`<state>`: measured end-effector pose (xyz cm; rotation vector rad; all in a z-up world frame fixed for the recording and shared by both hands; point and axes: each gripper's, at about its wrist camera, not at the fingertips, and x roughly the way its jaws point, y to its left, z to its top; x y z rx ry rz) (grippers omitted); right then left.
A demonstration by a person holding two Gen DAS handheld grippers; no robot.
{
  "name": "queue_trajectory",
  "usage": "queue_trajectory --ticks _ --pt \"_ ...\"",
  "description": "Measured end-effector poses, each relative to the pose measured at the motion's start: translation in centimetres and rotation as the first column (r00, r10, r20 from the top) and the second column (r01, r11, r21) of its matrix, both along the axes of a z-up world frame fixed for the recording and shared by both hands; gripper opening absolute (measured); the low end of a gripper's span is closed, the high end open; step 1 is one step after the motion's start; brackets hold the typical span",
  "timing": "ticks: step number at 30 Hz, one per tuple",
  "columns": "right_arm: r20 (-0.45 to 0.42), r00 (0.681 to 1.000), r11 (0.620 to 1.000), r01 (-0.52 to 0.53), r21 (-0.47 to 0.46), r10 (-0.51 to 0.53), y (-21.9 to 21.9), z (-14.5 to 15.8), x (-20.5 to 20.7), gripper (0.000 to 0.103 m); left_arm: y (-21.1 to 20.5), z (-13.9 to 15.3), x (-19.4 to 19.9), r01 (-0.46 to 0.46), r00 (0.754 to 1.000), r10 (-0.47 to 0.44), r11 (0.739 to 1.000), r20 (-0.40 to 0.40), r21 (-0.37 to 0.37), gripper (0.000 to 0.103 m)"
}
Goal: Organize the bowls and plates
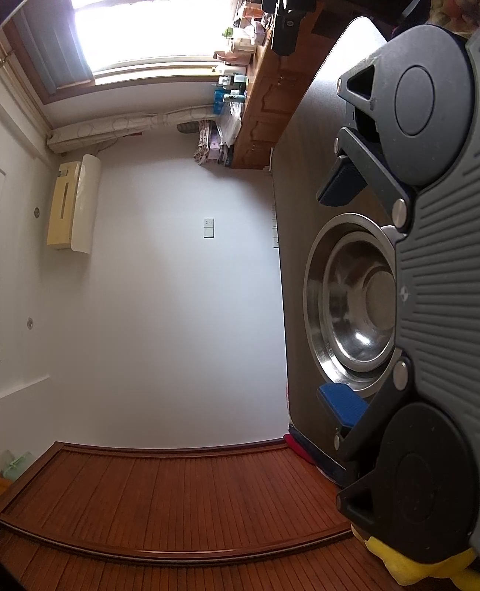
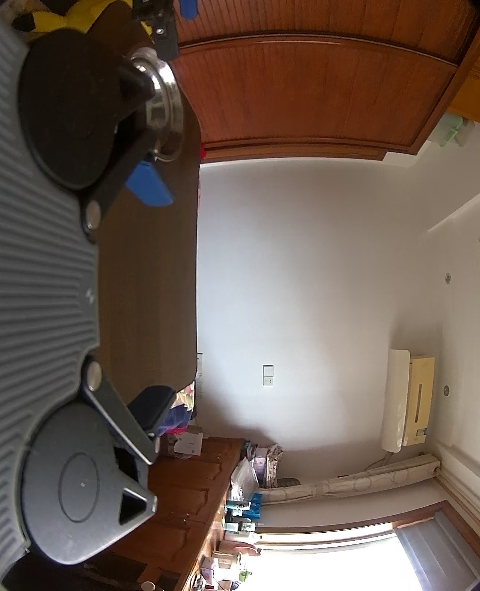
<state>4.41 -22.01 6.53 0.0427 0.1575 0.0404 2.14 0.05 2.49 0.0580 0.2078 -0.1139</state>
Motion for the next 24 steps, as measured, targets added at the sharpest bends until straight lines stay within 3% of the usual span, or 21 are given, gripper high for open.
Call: queue_trajectory --ticks 24 --pt "-0.014 1.000 1.000 -0.007 0.006 0.007 -0.10 -0.10 -0.12 0.103 0.37 -0.24 0.15 -0.010 1.000 0.010 1.000 -0.006 -0.001 0.103"
